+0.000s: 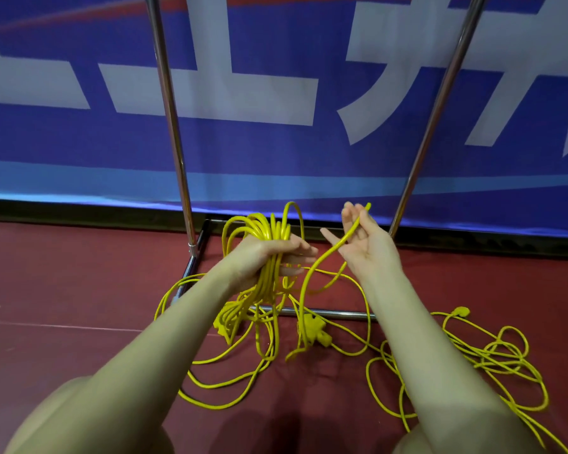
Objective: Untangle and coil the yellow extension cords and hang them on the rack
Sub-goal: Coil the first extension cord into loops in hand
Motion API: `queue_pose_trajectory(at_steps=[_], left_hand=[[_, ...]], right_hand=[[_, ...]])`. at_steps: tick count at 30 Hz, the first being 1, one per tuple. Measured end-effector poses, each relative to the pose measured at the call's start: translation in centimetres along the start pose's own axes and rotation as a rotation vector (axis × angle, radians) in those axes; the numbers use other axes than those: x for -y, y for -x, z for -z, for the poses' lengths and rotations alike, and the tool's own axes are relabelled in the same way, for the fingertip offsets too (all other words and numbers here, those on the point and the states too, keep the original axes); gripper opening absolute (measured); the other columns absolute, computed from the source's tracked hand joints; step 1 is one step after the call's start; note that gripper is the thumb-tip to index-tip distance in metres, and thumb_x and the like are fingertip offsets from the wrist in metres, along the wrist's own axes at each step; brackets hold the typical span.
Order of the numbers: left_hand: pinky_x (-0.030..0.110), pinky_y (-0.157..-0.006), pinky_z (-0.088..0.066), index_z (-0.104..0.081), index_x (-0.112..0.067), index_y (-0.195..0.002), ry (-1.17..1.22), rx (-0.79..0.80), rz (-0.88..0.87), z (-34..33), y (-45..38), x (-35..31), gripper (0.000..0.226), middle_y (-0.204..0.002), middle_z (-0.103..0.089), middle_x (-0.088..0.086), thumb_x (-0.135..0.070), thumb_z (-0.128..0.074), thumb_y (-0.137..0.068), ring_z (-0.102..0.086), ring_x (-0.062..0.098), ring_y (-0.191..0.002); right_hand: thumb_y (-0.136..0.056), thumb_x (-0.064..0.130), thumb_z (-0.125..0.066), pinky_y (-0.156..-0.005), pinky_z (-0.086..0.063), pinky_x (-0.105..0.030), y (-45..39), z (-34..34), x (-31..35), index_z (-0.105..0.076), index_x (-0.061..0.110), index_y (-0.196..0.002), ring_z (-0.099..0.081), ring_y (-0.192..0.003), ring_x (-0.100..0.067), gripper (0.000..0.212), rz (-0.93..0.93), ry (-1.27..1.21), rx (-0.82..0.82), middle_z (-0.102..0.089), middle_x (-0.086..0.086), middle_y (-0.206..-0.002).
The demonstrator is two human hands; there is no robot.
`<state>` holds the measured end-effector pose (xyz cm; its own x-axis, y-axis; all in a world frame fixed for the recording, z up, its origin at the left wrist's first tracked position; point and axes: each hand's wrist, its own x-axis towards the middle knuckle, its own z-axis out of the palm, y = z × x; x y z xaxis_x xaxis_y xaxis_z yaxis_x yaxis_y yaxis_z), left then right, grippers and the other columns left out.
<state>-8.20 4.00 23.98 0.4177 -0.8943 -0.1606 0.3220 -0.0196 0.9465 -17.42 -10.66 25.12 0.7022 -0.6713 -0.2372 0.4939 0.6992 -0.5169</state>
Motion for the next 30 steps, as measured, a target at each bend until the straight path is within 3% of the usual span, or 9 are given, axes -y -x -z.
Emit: queue_pose_trajectory(at_steps=[2,5,10,14,17,19,23,26,30], left_hand=[[0.034,-0.085,-0.054,-0.065,-0.003,-0.093,-0.042,-0.013,0.012,-0.3,0.0,0.4,0.018,-0.094,-0.072,0.01,-0.003,-0.047,-0.093,-0.069,0.02,-0.087],[0.032,-0.077,-0.054,-0.064,0.001,-0.101,-0.073,-0.022,0.028,-0.7,0.0,0.6,0.018,-0.091,-0.07,0.015,-0.001,-0.048,-0.092,-0.071,0.02,-0.082],[0.033,-0.068,-0.058,-0.062,-0.001,-0.097,-0.033,0.058,0.096,-1.1,0.1,0.4,0.016,-0.076,-0.07,0.009,0.0,-0.046,-0.093,-0.071,0.021,-0.071],[0.027,-0.058,-0.058,-0.061,-0.003,-0.093,0.042,0.008,0.011,-1.0,-0.1,-0.5,0.018,-0.067,-0.066,0.003,0.001,-0.044,-0.094,-0.068,0.015,-0.061],[0.028,-0.058,-0.058,-0.06,-0.005,-0.093,0.192,-0.076,-0.055,-0.7,-0.6,-1.4,0.018,-0.065,-0.067,0.002,-0.001,-0.042,-0.095,-0.069,0.014,-0.062],[0.027,-0.06,-0.059,-0.059,-0.006,-0.091,0.296,-0.142,-0.108,-0.4,-1.0,-2.0,0.018,-0.065,-0.068,0.001,-0.003,-0.042,-0.096,-0.07,0.014,-0.063],[0.026,-0.059,-0.058,-0.058,-0.005,-0.092,0.44,-0.252,-0.193,-0.1,-1.3,-2.9,0.017,-0.066,-0.07,0.002,-0.003,-0.042,-0.097,-0.071,0.013,-0.064],[0.026,-0.059,-0.058,-0.058,-0.004,-0.094,0.454,-0.273,-0.224,0.2,-1.3,-3.2,0.017,-0.071,-0.072,0.004,-0.003,-0.041,-0.097,-0.071,0.014,-0.067],[0.026,-0.06,-0.058,-0.059,-0.004,-0.096,0.478,-0.288,-0.23,0.8,-0.9,-3.5,0.018,-0.074,-0.073,0.005,-0.004,-0.041,-0.097,-0.072,0.013,-0.07]], right_hand=[[-0.099,0.013,-0.046,-0.091,-0.039,-0.058,0.1,-0.5,0.0,-0.057,0.01,-0.095,-0.069,-0.062,-0.005,0.013,0.007,-0.045,0.007,-0.071,0.001,-0.075],[-0.099,0.014,-0.046,-0.087,-0.04,-0.058,0.1,-1.0,0.0,-0.057,0.009,-0.096,-0.069,-0.063,-0.005,0.013,0.021,-0.098,0.034,-0.069,0.0,-0.079],[-0.1,0.017,-0.044,-0.086,-0.042,-0.056,-0.5,-1.1,0.3,-0.056,0.013,-0.093,-0.066,-0.074,-0.004,0.014,0.063,-0.055,0.041,-0.065,0.001,-0.087],[-0.101,0.025,-0.04,-0.086,-0.047,-0.039,-0.8,-0.1,0.5,-0.056,0.012,-0.098,-0.062,-0.089,-0.01,0.021,0.028,0.138,0.022,-0.064,-0.002,-0.098],[-0.1,0.02,-0.042,-0.073,-0.05,-0.027,-0.4,0.6,0.3,-0.057,0.007,-0.09,-0.061,-0.08,-0.016,0.021,-0.026,0.356,0.007,-0.067,-0.005,-0.081],[-0.098,0.016,-0.045,-0.066,-0.051,-0.023,0.6,0.9,-0.2,-0.059,0.007,-0.084,-0.06,-0.073,-0.018,0.021,-0.082,0.616,0.092,-0.068,-0.003,-0.07],[-0.095,0.015,-0.05,-0.065,-0.04,-0.018,2.7,1.3,-1.4,-0.063,0.017,-0.088,-0.059,-0.069,-0.002,0.014,-0.157,1.171,0.445,-0.065,0.003,-0.08],[-0.092,0.001,-0.053,-0.057,-0.038,-0.009,2.7,1.2,-1.3,-0.059,0.012,-0.086,-0.055,-0.058,0.006,0.014,-0.038,1.227,0.565,-0.059,-0.002,-0.075],[-0.092,0.0,-0.054,-0.068,-0.044,-0.01,2.5,1.5,-1.8,-0.056,0.006,-0.103,-0.058,-0.068,-0.001,0.013,-0.086,1.277,0.66,-0.058,-0.006,-0.082]])
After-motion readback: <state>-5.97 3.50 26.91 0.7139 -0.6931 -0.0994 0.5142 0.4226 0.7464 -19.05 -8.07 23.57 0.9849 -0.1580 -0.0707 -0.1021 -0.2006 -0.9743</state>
